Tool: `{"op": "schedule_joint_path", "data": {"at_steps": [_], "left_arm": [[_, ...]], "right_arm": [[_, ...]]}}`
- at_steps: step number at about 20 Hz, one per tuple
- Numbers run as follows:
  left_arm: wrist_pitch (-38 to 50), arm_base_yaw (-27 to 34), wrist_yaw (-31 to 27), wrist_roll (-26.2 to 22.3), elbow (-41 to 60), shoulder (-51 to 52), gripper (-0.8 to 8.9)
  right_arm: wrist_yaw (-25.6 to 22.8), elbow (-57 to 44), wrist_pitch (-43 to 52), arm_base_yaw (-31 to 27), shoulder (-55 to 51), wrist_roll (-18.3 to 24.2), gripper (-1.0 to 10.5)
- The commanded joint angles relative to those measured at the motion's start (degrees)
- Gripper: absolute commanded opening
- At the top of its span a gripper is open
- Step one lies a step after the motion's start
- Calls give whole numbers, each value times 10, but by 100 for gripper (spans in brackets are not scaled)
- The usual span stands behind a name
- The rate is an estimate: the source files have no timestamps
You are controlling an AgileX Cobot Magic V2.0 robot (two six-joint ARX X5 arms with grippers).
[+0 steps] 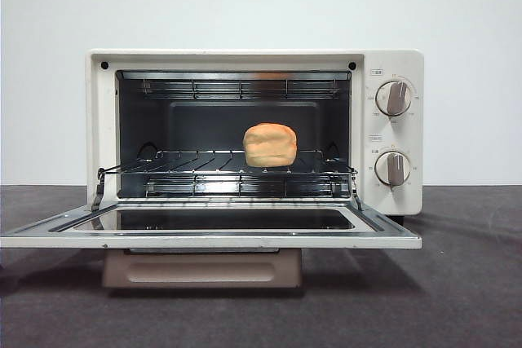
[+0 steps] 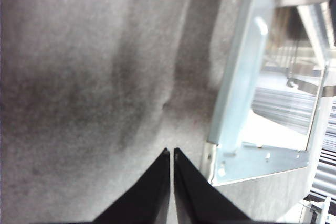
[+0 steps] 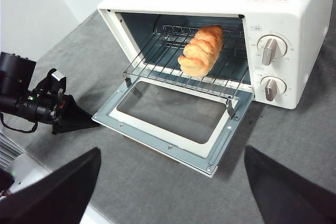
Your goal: The left arm flap open the oven, the right arm pick bread and place it into oven, the left arm flap close the oven
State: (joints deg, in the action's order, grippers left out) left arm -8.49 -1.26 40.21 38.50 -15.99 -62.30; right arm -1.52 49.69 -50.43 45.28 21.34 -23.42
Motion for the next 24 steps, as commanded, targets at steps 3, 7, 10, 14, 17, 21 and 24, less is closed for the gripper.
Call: {"op": "schedule_joint_path", "data": {"at_steps": [3,7,10,14,17,21,24], "left_arm": [[9,-7,2,6,-3,-7,12],[15,-7,3,12,-3,-7,12],[32,-7,12,27,-3,-7,12],[55,-7,28,44,-5,-6,12],[58,-7,35,47,-5,-6,12],[77,-7,48,63,-5,-6,12],[101,-7,52,83,-9,-6,12]], "right_arm": [[-1,9,7,3,1,-6,431],[-1,9,7,3,1,-6,431],[-1,10,7,3,1,-6,431],[-2,9,7,3,1,-6,431],[-2,9,7,3,1,-6,431],[-2,10,7,3,1,-6,431],[-2,10,7,3,1,-9,431]]}}
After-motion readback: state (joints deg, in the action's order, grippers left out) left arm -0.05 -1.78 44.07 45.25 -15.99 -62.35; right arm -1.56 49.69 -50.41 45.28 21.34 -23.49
